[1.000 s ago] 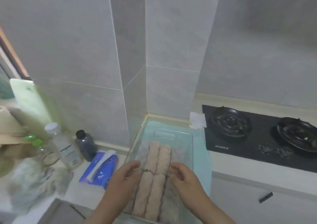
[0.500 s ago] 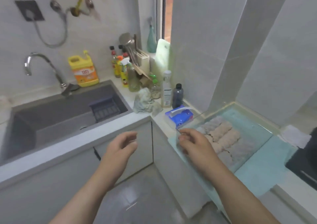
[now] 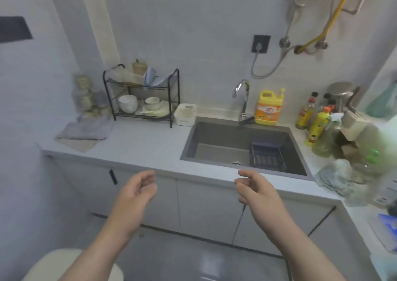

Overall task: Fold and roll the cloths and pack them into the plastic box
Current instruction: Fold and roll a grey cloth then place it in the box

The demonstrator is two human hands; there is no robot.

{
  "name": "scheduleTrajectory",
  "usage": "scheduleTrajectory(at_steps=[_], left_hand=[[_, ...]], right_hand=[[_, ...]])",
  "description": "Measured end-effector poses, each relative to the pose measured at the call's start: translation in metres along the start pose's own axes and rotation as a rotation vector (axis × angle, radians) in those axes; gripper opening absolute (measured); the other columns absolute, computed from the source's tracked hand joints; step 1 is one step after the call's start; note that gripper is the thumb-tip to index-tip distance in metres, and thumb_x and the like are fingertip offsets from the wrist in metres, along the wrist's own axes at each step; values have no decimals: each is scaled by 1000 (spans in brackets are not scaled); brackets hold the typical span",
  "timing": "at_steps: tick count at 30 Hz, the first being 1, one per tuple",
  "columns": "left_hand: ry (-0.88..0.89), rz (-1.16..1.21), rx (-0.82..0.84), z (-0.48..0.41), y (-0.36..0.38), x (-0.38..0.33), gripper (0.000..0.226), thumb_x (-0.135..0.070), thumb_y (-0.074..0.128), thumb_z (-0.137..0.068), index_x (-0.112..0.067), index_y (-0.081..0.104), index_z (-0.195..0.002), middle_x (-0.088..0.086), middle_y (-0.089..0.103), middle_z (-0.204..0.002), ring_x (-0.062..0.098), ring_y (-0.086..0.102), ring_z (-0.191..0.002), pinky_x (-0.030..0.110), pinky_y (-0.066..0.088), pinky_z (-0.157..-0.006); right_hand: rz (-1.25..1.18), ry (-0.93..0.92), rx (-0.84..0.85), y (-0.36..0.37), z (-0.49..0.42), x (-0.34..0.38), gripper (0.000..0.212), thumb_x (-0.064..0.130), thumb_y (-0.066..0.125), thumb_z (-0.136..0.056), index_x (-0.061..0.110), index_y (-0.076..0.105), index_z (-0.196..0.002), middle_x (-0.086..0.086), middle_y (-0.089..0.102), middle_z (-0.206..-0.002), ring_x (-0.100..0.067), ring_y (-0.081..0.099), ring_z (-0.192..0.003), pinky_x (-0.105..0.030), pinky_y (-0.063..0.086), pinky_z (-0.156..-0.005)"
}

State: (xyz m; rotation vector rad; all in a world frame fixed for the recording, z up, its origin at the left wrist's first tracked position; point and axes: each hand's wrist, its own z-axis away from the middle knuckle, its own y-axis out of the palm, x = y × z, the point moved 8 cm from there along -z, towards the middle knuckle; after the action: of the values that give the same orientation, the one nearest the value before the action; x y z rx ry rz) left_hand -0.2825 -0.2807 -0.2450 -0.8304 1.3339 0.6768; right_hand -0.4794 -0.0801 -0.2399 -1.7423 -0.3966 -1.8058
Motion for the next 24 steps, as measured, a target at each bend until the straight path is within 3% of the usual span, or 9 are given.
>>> scheduleTrajectory(at_steps=[5,9,14,17,20,24], left_hand=[[0,83,-221,-29,-133,9,25,1,51,-93,-14,57,-112,9,61,-115,19,57,-108,42,45,-98],[1,122,-312,-54,-195,14,25,0,52,-93,-11,57,-115,5,62,-111,18,58,-108,40,47,-95],[-16,121,-318,-98,-216,21,23,-3,52,-94,-21,58,-106,-5,62,-109,18,58,-105,37,47,-94],[-35,125,-358,-134,-220,31,21,-5,52,-94,-21,58,-108,-4,62,-108,17,59,-107,39,46,-97],[-57,141,-406,-173,-217,38,18,-8,52,-95,-22,58,-103,-3,63,-104,17,59,-101,40,46,-97],[-109,148,-469,-226,-215,47,17,-10,53,-95,-24,61,-97,0,64,-106,15,60,-100,43,45,-100]], right_hand=[[57,-38,138,124,-20,31,25,13,55,-92,29,58,-111,5,63,-106,-15,61,-93,-32,52,-82],[79,-65,189,193,-37,45,25,13,56,-91,30,59,-109,5,63,-106,-15,61,-95,-29,52,-79],[108,-76,243,242,-73,53,27,14,55,-92,32,58,-112,11,62,-109,-10,61,-99,-22,49,-77],[137,-90,279,263,-109,50,28,18,55,-92,37,56,-112,21,59,-114,2,56,-108,-15,42,-78],[148,-80,331,281,-155,47,28,21,55,-93,39,55,-113,26,56,-118,11,49,-113,-19,39,-85],[115,-68,394,301,-225,48,27,18,55,-93,37,56,-113,23,58,-118,6,51,-113,-23,39,-87]])
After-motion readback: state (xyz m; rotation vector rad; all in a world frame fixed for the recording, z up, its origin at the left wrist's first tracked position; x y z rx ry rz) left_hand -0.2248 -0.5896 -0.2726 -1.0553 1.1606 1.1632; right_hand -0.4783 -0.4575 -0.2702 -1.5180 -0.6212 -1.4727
